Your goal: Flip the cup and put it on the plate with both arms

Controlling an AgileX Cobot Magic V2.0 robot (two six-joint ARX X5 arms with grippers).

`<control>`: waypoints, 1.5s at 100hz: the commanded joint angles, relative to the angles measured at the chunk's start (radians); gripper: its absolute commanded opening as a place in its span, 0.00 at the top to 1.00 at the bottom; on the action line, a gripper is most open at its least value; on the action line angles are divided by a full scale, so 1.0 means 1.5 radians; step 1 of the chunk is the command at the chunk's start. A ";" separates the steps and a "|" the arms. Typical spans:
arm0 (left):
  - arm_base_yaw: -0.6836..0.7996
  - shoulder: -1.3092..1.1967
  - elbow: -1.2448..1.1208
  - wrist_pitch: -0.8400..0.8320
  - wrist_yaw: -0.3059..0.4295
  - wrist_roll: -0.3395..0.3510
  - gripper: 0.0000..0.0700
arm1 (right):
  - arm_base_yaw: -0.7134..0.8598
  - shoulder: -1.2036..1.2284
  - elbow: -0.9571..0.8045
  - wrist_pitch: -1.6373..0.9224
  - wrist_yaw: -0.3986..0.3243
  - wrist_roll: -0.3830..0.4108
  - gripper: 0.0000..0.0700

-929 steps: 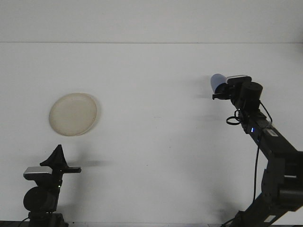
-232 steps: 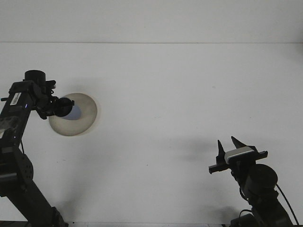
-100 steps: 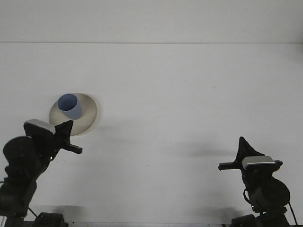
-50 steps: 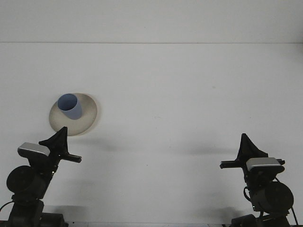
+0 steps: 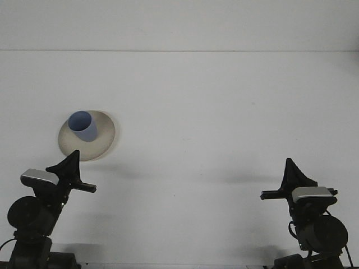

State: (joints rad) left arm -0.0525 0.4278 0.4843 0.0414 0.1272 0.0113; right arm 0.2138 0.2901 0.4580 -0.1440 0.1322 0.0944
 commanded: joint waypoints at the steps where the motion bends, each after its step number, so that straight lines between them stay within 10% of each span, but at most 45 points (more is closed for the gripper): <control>1: 0.001 0.001 0.008 0.007 -0.003 -0.001 0.98 | 0.001 -0.001 0.001 0.007 0.000 0.007 1.00; 31: 0.007 -0.086 -0.099 0.056 -0.120 0.016 0.98 | 0.001 -0.001 0.001 0.007 0.000 0.007 1.00; 150: 0.022 -0.282 -0.314 0.043 -0.119 -0.034 0.98 | 0.001 -0.002 0.001 0.012 0.000 0.007 1.00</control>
State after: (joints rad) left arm -0.0200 0.0051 0.0341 0.0956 -0.0498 -0.0368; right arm 0.2138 0.2893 0.4572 -0.1375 0.1322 0.0944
